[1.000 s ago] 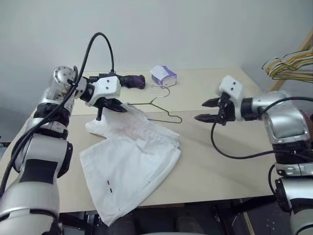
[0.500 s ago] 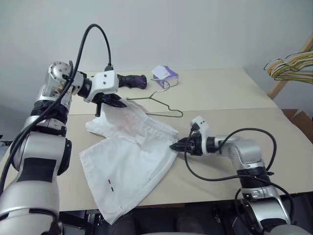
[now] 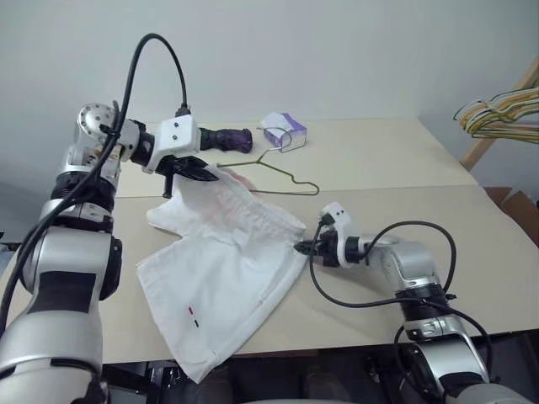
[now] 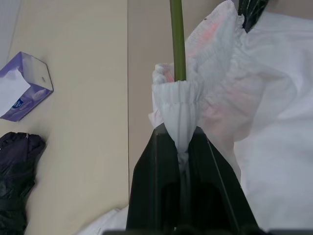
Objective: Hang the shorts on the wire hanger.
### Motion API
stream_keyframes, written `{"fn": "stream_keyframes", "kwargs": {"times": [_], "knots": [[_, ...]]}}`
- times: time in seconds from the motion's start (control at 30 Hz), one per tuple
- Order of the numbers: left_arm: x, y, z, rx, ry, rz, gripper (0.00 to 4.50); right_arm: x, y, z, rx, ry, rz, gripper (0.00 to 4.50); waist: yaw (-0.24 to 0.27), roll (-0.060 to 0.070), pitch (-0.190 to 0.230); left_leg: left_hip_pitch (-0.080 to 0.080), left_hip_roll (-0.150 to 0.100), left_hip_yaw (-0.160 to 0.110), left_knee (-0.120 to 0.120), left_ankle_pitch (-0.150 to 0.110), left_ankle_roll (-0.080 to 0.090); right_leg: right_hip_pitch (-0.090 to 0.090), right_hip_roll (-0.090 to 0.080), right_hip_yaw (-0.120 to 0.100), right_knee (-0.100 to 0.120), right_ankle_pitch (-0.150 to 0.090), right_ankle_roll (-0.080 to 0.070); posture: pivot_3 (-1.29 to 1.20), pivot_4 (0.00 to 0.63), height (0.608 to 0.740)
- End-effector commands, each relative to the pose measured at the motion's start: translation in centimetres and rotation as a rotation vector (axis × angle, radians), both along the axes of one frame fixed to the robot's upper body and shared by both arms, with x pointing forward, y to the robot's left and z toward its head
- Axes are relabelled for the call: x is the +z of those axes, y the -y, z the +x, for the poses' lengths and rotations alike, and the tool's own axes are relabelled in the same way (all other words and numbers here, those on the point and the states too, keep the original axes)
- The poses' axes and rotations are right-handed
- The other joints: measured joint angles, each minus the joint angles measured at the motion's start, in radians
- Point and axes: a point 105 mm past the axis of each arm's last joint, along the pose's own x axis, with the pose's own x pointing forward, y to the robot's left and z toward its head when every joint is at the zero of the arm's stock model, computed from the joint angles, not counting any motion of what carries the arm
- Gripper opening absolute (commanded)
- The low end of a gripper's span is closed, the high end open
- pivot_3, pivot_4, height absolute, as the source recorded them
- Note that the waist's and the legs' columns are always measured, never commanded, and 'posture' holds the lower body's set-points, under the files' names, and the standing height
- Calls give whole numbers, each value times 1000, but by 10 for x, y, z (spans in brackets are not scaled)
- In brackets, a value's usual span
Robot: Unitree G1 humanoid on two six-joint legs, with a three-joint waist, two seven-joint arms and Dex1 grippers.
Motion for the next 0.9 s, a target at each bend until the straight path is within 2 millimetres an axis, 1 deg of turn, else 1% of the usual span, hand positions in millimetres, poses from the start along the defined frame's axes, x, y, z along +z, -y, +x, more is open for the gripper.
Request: {"fn": "stream_keyframes", "kwargs": {"times": [0.03, 0.17, 0.33, 0.5, 0.6, 0.7, 0.77, 0.8, 0.87, 0.9], "knots": [[24, -4, -7, -37, 45, -64, 0, 21, 17, 16, -50, 141, -43, 33, 0, 0, 0, 0, 0, 0, 0, 0, 0, 0, 0, 0, 0, 0, 0, -44, 0, 740], [18, -11, -13, -48, 42, -37, 0, 35, 34, 27, -98, 223, -80, 33, -4, 0, 0, 0, 0, 0, 0, 0, 0, 0, 0, 0, 0, 0, 0, -44, 0, 740], [12, -15, -18, -50, 14, -36, 0, 47, 46, 32, -95, 272, -102, 33, -1, 0, 0, 0, 0, 0, 0, 0, 0, 0, 0, 0, 0, 0, 0, -40, 0, 740], [2, -22, -19, -25, -27, 3, 0, 55, 51, 32, -73, 312, -133, 33, 1, 0, 0, 0, 0, 0, 0, 0, 0, 0, 0, 0, 0, 0, 0, -36, 0, 740], [0, -23, -12, 17, 4, 32, 0, 61, 52, 29, -33, 371, -176, 33, 2, 0, 0, 0, 0, 0, 0, 0, 0, 1, 0, 0, 0, 0, 0, -34, 0, 740], [-4, -26, -10, 29, 24, 87, 0, 82, 47, 25, 18, 459, -204, 33, 2, 0, 0, 0, 0, 0, 0, 0, 0, 0, 0, 0, 0, 0, 0, -36, 0, 740], [-3, -23, -9, 27, 23, 70, 0, 97, 43, 23, 48, 497, -228, 33, 2, 0, 0, 0, 0, 0, 0, 0, 0, 0, 0, 0, 0, 0, 0, -37, 0, 740], [0, -20, -8, 23, 33, 58, 0, 108, 38, 21, 67, 509, -235, 33, 2, 0, 0, 0, 0, 0, 0, 0, 0, 0, 0, 0, 0, 0, 0, -42, 0, 740], [4, -15, -6, 21, 44, 34, 0, 131, 27, 18, 116, 591, -305, 33, 1, 0, 0, 0, 0, 0, 0, 0, 0, 0, 0, 0, 0, 0, 0, -43, 0, 740], [6, -11, -4, 31, 42, 2, 0, 146, 18, 15, 140, 623, -311, 33, 1, 0, 0, 0, 0, 0, 0, 0, 0, 0, 0, 0, 0, 0, 0, -44, 0, 740]]}}
